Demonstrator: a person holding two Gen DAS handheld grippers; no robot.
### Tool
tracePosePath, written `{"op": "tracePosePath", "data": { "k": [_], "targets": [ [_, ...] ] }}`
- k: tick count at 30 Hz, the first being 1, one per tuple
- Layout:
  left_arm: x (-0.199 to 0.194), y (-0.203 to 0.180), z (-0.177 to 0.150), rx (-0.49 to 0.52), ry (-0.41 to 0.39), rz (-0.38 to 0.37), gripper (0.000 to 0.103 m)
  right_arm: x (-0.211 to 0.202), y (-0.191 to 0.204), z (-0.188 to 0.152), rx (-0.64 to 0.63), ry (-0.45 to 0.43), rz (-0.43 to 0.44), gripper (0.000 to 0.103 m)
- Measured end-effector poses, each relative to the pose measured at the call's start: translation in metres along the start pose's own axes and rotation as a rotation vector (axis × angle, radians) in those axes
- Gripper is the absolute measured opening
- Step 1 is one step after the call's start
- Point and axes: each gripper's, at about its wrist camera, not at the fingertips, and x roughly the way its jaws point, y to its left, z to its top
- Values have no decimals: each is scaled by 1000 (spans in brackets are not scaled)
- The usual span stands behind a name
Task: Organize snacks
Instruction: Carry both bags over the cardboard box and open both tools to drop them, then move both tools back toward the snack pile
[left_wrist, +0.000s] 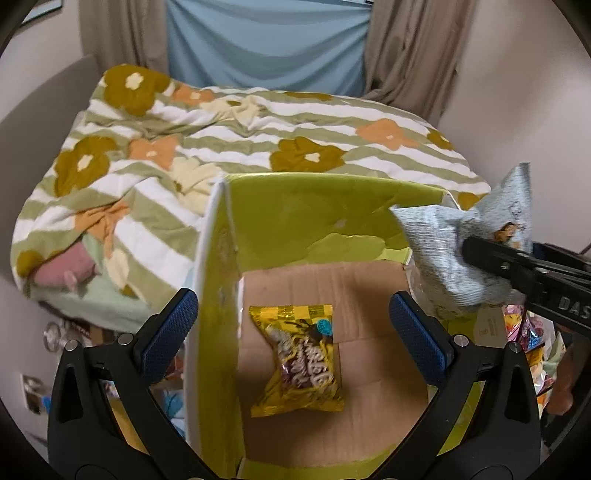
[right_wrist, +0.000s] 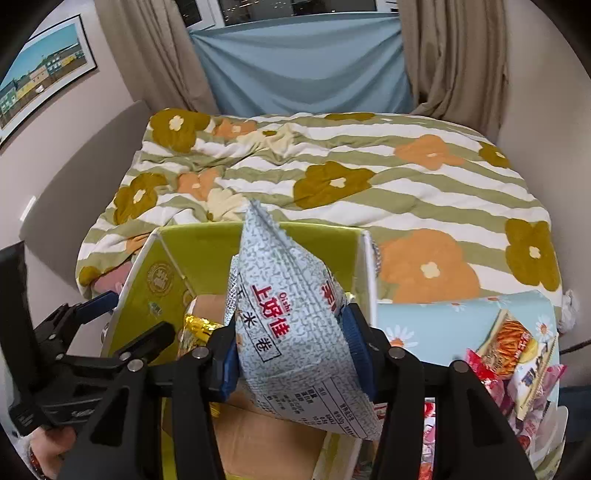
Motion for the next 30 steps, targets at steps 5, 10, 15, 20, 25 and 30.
{"op": "tracePosePath", "data": {
  "k": [5,10,15,20,25,30],
  "targets": [
    [-4,1,-9,-7,7,47,103,16,7,2,14,43,78,48],
    [-3,3,-12,-7,10,70,103,37,13,7,1,81,97,48],
    [0,2,-11,-14,13,78,103,54,18,10,-21,121,72,68],
    [-2,-1,-14,-7,15,87,103,50,10,5,-36,107,73,103],
    [-12,-2,-16,-8,11,90,103,37,4,5,-23,92,84,103],
    [-38,-7,-14,6,-24,85,103,6,4,8,-23,32,66,103]
  ]
}}
